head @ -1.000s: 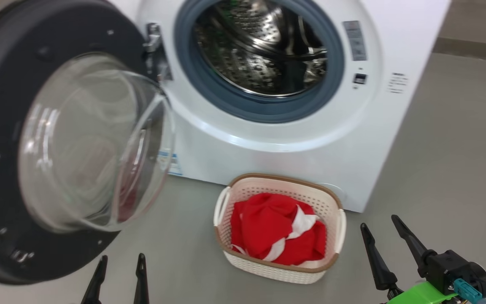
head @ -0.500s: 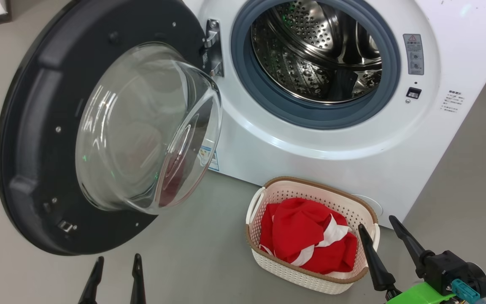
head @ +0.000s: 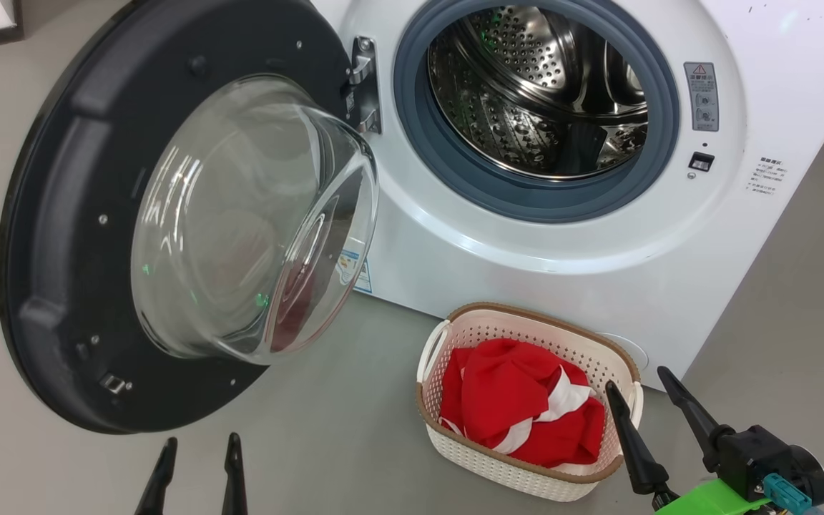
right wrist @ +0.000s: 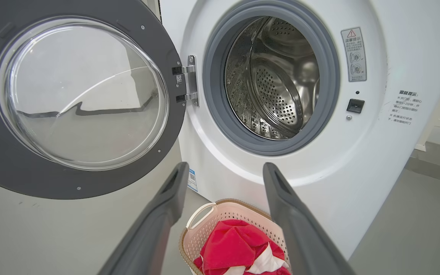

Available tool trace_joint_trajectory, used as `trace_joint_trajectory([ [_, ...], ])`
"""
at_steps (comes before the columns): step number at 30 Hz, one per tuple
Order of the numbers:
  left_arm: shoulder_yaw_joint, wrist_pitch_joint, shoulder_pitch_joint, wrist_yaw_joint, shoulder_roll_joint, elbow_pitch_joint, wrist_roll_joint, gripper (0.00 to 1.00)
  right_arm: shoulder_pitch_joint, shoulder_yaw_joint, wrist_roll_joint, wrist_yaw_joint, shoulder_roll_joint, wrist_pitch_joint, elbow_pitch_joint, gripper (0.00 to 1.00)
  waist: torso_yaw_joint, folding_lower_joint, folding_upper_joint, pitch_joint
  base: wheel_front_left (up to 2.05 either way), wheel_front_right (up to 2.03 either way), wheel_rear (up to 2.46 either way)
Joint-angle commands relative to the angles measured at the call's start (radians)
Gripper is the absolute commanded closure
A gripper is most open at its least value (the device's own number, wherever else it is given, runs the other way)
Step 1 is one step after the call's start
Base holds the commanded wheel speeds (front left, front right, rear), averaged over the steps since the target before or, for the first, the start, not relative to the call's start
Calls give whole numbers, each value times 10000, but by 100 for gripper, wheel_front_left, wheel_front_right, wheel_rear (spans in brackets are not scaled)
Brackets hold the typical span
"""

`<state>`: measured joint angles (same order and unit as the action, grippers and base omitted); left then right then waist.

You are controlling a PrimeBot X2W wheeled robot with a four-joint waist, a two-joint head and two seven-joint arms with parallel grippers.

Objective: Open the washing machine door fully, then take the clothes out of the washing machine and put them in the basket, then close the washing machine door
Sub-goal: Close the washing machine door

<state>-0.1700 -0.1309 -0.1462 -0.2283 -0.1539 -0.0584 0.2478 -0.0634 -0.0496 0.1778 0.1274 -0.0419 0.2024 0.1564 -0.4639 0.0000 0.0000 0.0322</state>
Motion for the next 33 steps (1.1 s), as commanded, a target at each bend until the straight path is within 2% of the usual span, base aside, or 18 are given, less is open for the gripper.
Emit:
trace_joint_trajectory([
  [1, 301, -79, 200, -54, -133, -229, 14, 0, 68, -267, 68, 33, -83, 50, -233, 0, 5, 0, 0, 1, 0, 0, 0],
  [5, 295, -46, 197, -73, -147, -225, 54, 0, 89, -278, 80, 33, -83, 68, -204, 0, 20, 0, 0, 21, 0, 0, 0],
  [6, 301, -37, 191, -80, -153, -219, 66, 30, 88, -282, 89, 33, -83, 73, -192, 0, 21, 0, 0, 28, 0, 0, 0],
  [8, 309, -28, 180, -89, -162, -214, 95, 100, 80, -287, 101, 33, -83, 87, -165, 0, 22, 0, 0, 52, 0, 0, 0],
  [15, 375, -250, 252, 59, -131, -376, 392, 100, 88, -238, 104, 33, -83, 99, -148, 0, -38, 0, 0, 87, 0, 0, 0],
  [19, 650, -826, 460, 608, 170, -846, 1327, 100, 98, -190, 87, 33, -83, 102, -172, 0, -108, 0, 0, 67, 0, 0, 0],
  [24, 1655, -1182, 860, 1837, 738, -1372, 4121, 100, 114, -143, 83, 33, -83, 97, -204, 0, -180, 0, 0, 29, 0, 0, 0],
  [25, 2231, -1229, 1106, 2325, 873, -1518, 5588, 100, 125, -130, 88, 33, -83, 98, -219, 0, -194, 0, 0, 7, 0, 0, 0],
  [27, 2791, -1243, 1375, 2729, 947, -1578, 7201, 100, 139, -114, 90, 33, -83, 98, -222, 0, -208, 0, 0, -7, 0, 0, 0],
  [30, 3694, -1174, 1816, 3042, 962, -1644, 9213, 100, 157, -112, 102, 33, -83, 100, -223, 0, -214, 0, 0, -29, 0, 0, 0],
  [33, 4701, -1018, 2222, 3141, 588, -1554, 10424, 100, 170, -104, 115, 33, -83, 109, -217, 0, -198, 0, 0, -49, 0, 0, 0],
])
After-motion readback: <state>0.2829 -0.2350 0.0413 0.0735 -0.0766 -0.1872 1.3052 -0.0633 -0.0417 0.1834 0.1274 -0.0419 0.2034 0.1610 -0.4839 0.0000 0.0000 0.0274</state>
